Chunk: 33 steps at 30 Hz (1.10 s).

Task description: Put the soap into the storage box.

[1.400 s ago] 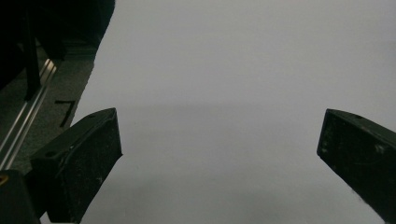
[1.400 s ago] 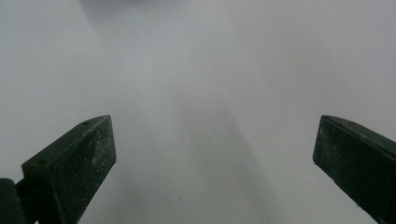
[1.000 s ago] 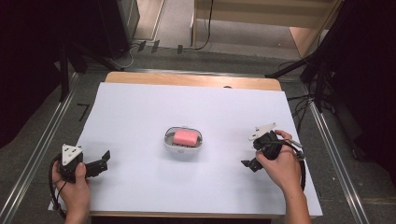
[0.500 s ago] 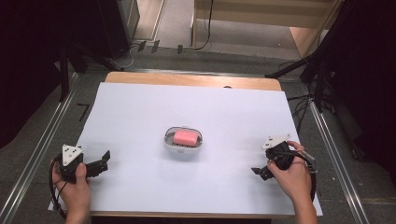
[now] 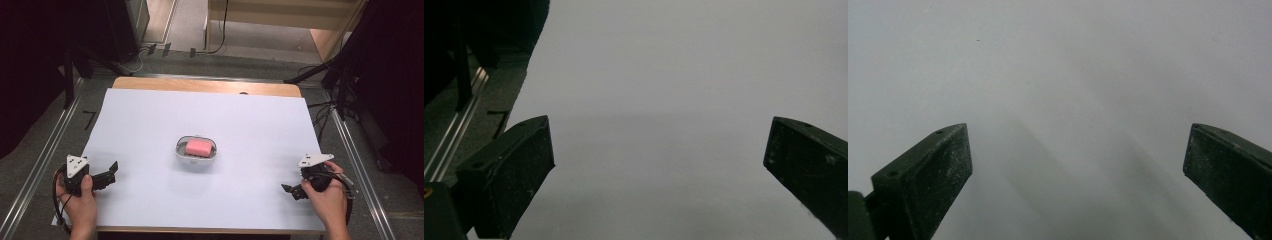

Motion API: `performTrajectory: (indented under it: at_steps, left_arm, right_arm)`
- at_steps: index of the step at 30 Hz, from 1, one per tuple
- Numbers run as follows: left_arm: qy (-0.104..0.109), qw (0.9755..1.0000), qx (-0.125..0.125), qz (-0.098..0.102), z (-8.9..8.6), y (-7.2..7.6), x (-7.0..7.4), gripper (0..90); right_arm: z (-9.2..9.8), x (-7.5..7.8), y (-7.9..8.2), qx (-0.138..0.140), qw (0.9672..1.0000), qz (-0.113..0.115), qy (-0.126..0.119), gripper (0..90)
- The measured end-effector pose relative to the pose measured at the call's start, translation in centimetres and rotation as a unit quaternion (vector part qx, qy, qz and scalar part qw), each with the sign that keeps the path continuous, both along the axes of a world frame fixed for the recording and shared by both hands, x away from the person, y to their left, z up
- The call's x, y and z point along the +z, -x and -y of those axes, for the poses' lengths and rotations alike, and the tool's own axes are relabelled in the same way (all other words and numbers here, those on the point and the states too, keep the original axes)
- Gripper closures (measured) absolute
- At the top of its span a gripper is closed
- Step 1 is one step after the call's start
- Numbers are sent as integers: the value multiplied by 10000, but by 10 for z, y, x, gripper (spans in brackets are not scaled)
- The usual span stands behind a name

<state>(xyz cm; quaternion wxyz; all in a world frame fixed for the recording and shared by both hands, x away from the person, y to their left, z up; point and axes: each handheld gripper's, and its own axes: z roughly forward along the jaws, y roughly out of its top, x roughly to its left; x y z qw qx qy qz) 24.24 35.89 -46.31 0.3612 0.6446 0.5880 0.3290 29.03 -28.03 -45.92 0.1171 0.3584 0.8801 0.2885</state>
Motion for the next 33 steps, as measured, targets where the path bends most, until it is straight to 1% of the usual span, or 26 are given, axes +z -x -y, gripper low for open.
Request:
performTrajectory:
  at_steps: [1, 6, 8, 12, 16, 18, 19, 21, 22, 23, 24, 25, 27, 28, 29, 30, 32, 33]
  left_arm:
    - [-4, 10000, 1, 4, 0, 0, 0, 1]
    - [-5, 10000, 7, 9, 0, 0, 0, 1]
    - [-8, 10000, 7, 8, 0, 0, 0, 1]
    - [-6, 10000, 5, 9, 0, 0, 0, 1]
    - [-18, 10000, 5, 7, 1, 0, 0, 1]
    - [-21, 10000, 7, 8, 1, 0, 0, 1]
    - [-19, 10000, 7, 6, 1, 0, 0, 1]
    - [-20, 10000, 7, 3, 1, 0, 0, 1]
    - [-26, 10000, 5, -1, 1, 0, 0, 1]
    - [-29, 10000, 4, -4, 1, 0, 0, 1]
    - [-24, 10000, -1, -3, 1, 0, 0, 1]
    - [-13, 10000, 3, 1, 1, 0, 0, 1]
    - [-36, 10000, 4, -2, 1, 0, 0, 1]
    - [-28, 10000, -2, -9, 1, -1, 0, 1]
    - [-15, 10000, -1, -5, 1, -1, 0, 1]
    - [-6, 10000, 8, -4, 1, -1, 0, 1]
    - [0, 10000, 13, -6, 0, -1, 0, 1]
    - [-1, 10000, 14, -12, 0, -1, 0, 1]
  right_arm:
    - [2, 0, 2, -51, 10000, -14, -25, 0]
    - [15, -3, 9, -198, 9997, 53, -161, 0]
    - [19, -6, 13, -283, 9993, 39, -238, 0]
    - [27, -13, 18, -355, 9988, 42, -345, 0]
    - [33, -19, 25, -481, 9973, 75, -544, 0]
    - [37, -23, 28, -484, 9970, 127, -588, 0]
    - [39, -24, 30, -535, 9965, 117, -627, 0]
    - [43, -26, 33, -580, 9952, 218, -752, 0]
    - [45, -26, 34, -615, 9940, 261, -871, 0]
    - [48, -28, 36, -634, 9920, 318, -1048, 0]
    - [50, -29, 38, -678, 9890, 405, -1249, 0]
    - [52, -31, 39, -725, 9869, 444, -1369, 0]
    - [54, -30, 42, -788, 9842, 594, -1472, 0]
    - [56, -29, 43, -834, 9819, 676, -1559, 0]
    - [59, -30, 44, -882, 9792, 742, -1672, 0]
    - [62, -30, 46, -932, 9753, 804, -1836, 0]
    - [69, -29, 51, -1063, 9653, 1057, -2139, 0]
    - [71, -29, 53, -1091, 9623, 1122, -2227, 0]
